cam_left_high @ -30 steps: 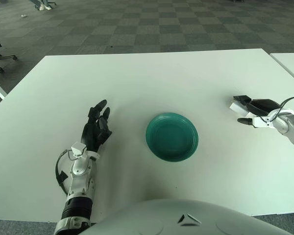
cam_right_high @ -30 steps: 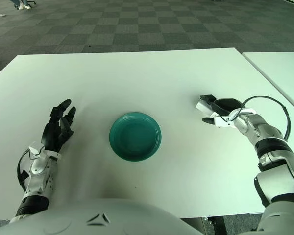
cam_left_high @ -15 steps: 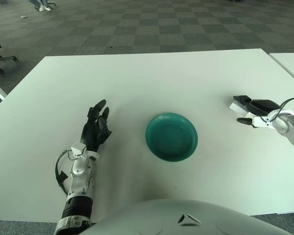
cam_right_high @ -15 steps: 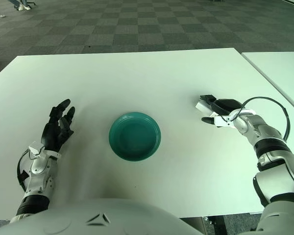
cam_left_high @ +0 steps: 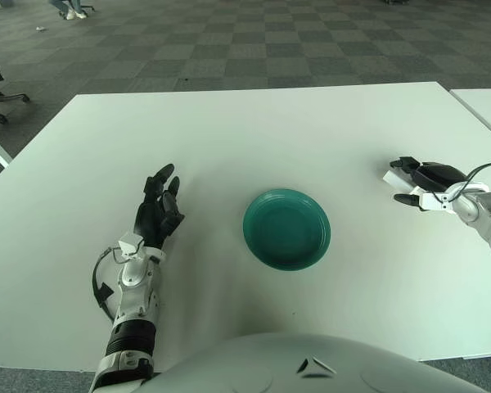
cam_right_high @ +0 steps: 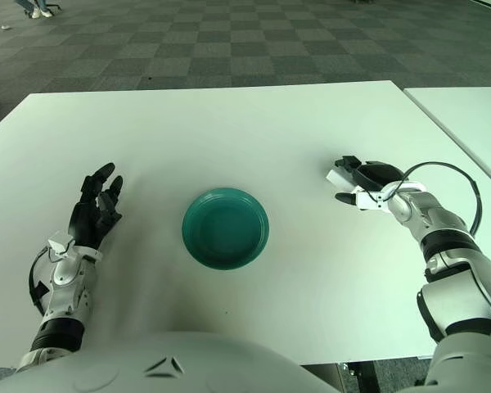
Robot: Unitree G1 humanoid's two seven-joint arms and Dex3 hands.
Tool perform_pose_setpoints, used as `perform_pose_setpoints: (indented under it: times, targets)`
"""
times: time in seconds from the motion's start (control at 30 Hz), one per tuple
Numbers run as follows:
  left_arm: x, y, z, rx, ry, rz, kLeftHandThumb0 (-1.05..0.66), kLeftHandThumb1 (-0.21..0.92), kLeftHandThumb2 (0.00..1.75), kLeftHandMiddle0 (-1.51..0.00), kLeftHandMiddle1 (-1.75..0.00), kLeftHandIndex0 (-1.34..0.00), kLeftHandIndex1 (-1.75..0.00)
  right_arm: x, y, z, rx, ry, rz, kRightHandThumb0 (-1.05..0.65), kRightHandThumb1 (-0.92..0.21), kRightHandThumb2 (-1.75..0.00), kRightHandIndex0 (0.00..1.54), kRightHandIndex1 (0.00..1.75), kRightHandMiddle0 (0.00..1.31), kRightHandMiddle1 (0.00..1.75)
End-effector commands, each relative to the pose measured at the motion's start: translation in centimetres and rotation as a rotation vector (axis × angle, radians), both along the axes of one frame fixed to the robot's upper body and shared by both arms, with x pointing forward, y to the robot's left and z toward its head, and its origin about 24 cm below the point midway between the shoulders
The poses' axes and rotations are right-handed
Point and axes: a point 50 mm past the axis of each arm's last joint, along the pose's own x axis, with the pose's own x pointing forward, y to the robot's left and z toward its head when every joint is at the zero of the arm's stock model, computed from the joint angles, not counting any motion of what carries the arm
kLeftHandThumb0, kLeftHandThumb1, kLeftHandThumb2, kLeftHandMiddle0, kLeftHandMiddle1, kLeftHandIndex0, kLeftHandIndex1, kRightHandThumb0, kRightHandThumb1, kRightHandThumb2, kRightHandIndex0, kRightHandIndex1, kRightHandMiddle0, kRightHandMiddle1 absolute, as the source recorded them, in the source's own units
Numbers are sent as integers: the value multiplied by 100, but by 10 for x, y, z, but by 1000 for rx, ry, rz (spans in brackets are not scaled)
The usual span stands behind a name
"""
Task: Put the charger into the plate.
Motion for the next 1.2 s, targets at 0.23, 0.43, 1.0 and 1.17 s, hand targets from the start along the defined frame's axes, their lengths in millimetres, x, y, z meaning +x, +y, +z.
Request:
perform_pose_setpoints:
  times: [0.23, 0.43, 1.0, 1.17]
  targets:
    - [-18, -5, -29, -62, 125, 27, -85, 92, 94, -30, -1, 0, -74, -49, -1, -63, -110, 98, -17, -45, -65, -89, 69, 174, 40, 174]
    - [-16, -4, -29, -62, 127, 28, -85, 92, 94, -30, -1, 0, -74, -51, 1, -66, -70, 0, -92, -41, -60, -95, 73, 175, 40, 175]
    - [-11, 0, -30, -62, 128, 29, -85, 92, 94, -30, -1, 0, -74, -55, 9, -72, 78, -129, -195, -41, -55, -101, 85, 175, 43, 175]
    - [-9, 1, -30, -62, 128, 29, -85, 92, 94, -30, -1, 0, -74, -55, 10, -74, 78, -130, -203, -41, -55, -102, 85, 175, 44, 175]
